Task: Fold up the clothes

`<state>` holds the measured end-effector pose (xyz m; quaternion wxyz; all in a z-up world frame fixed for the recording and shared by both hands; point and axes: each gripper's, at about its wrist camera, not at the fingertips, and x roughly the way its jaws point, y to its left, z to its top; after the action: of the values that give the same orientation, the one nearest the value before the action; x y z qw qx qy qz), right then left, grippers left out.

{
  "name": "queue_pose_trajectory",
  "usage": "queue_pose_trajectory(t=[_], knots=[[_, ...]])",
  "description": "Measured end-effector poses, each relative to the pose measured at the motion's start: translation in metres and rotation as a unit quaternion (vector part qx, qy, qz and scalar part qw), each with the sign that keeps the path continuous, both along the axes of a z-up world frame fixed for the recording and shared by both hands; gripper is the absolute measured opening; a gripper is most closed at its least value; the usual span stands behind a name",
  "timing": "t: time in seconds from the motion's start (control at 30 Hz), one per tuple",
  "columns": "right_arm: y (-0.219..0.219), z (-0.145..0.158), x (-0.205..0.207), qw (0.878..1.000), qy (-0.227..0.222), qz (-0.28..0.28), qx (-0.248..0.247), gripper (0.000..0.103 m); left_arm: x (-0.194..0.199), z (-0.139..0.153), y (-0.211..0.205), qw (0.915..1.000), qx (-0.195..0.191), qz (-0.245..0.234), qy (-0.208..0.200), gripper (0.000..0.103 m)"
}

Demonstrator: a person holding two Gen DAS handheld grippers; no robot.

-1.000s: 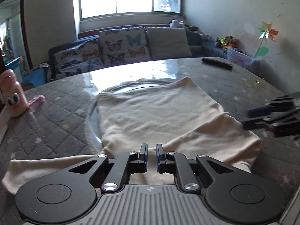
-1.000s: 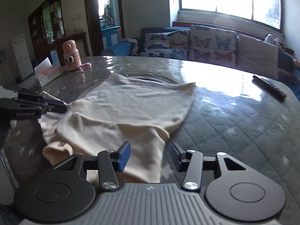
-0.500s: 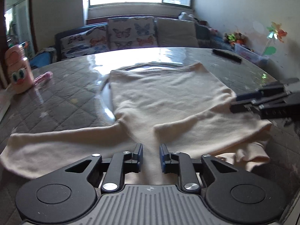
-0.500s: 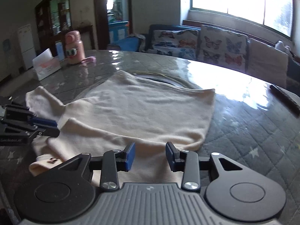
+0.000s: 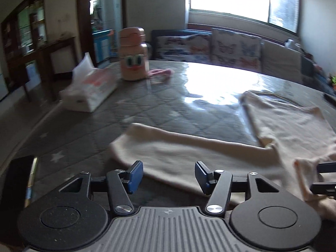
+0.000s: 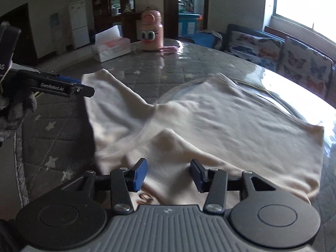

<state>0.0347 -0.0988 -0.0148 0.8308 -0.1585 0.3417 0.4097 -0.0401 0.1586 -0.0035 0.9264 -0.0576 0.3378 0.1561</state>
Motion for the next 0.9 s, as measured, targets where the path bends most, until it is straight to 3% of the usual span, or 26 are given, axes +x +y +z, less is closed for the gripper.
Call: queue_pose_trajectory(t=[0.2, 0.37, 0.43, 0.53, 0.6, 0.67, 0.8, 0.9], knots=[[0.016, -0.003, 0.014, 1.000, 0.016, -0.004, 0.013, 0.047, 0.000, -0.003, 0.032, 0.9977, -0.005, 0.067, -0.002, 0.060], [0.009, 0.007, 0.010, 1.000, 0.009, -0.010, 0.022, 0.047, 0.008, -0.006, 0.044, 0.9958, -0.008, 0.091, -0.003, 0.058], [0.003, 0.013, 0.007, 0.999, 0.005, -0.016, 0.028, 0.047, 0.013, -0.010, 0.049, 0.9951, -0.017, 0.098, 0.000, 0.052], [-0.006, 0.021, 0.004, 0.999, -0.001, -0.023, 0.038, 0.047, 0.017, -0.015, 0.054, 0.9937, -0.032, 0.108, -0.003, 0.033], [-0.013, 0.026, 0.002, 0.999, -0.005, -0.032, 0.043, 0.047, 0.019, -0.014, 0.055, 0.9936, -0.036, 0.107, -0.005, 0.012], [-0.021, 0.030, 0.000, 0.998, -0.007, -0.041, 0.048, 0.047, 0.019, -0.009, 0.053, 0.9936, -0.045, 0.103, -0.010, 0.007], [-0.039, 0.032, -0.001, 0.996, -0.005, -0.064, 0.058, 0.047, 0.017, 0.014, 0.029, 0.9959, -0.056, 0.060, -0.039, 0.005], [-0.054, 0.031, -0.001, 0.994, 0.000, -0.085, 0.065, 0.047, 0.016, 0.039, -0.008, 0.9958, -0.061, -0.005, -0.069, 0.005]])
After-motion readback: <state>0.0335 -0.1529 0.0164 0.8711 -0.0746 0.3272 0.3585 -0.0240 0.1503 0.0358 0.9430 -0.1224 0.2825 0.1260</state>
